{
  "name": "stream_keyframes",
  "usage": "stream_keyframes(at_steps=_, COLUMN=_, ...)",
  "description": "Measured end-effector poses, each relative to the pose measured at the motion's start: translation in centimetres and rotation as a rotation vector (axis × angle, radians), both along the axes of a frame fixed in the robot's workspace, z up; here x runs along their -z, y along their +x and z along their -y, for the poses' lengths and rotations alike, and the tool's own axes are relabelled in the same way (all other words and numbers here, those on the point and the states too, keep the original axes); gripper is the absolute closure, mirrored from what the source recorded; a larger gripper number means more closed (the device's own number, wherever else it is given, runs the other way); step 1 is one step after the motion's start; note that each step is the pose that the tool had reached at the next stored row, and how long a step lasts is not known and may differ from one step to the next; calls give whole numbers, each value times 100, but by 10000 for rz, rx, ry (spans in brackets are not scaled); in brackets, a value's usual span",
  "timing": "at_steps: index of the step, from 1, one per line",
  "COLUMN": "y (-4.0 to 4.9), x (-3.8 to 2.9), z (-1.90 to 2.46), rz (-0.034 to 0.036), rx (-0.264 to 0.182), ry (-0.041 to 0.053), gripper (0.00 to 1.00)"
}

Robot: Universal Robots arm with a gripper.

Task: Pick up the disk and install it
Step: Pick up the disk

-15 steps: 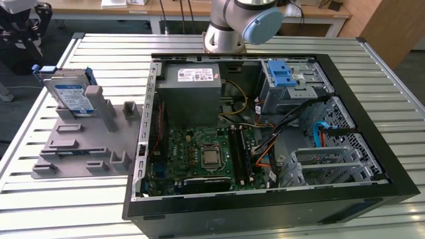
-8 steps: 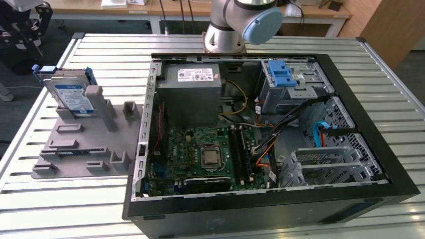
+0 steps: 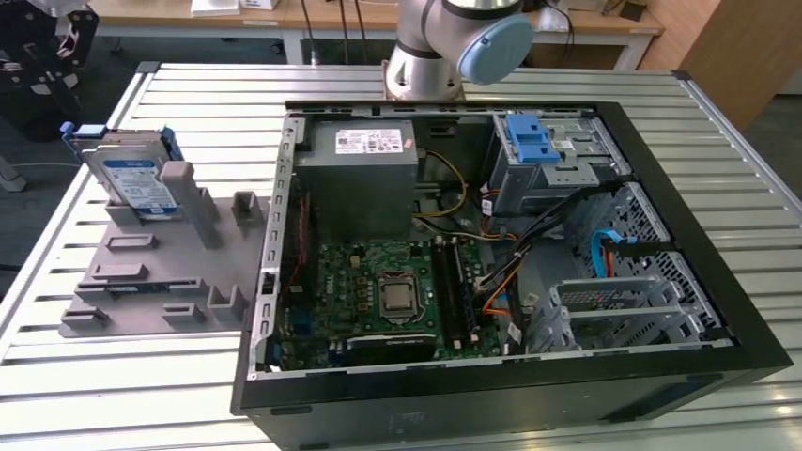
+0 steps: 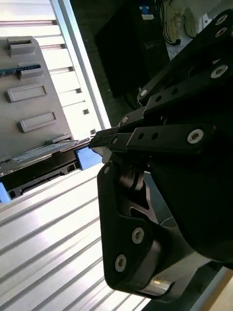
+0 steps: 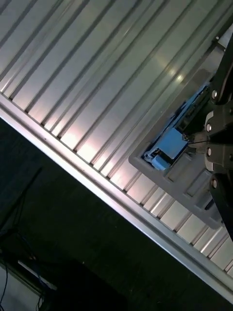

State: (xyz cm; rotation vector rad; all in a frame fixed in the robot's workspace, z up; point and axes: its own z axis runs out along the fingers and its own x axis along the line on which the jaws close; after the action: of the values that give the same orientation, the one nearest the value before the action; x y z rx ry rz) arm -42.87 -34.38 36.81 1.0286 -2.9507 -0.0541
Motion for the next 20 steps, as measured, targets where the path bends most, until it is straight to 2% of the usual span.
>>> stream_keyframes(at_steps=20, y=0, x=21, z=0, rz=1, rx=-3617, ry=-1, gripper=89)
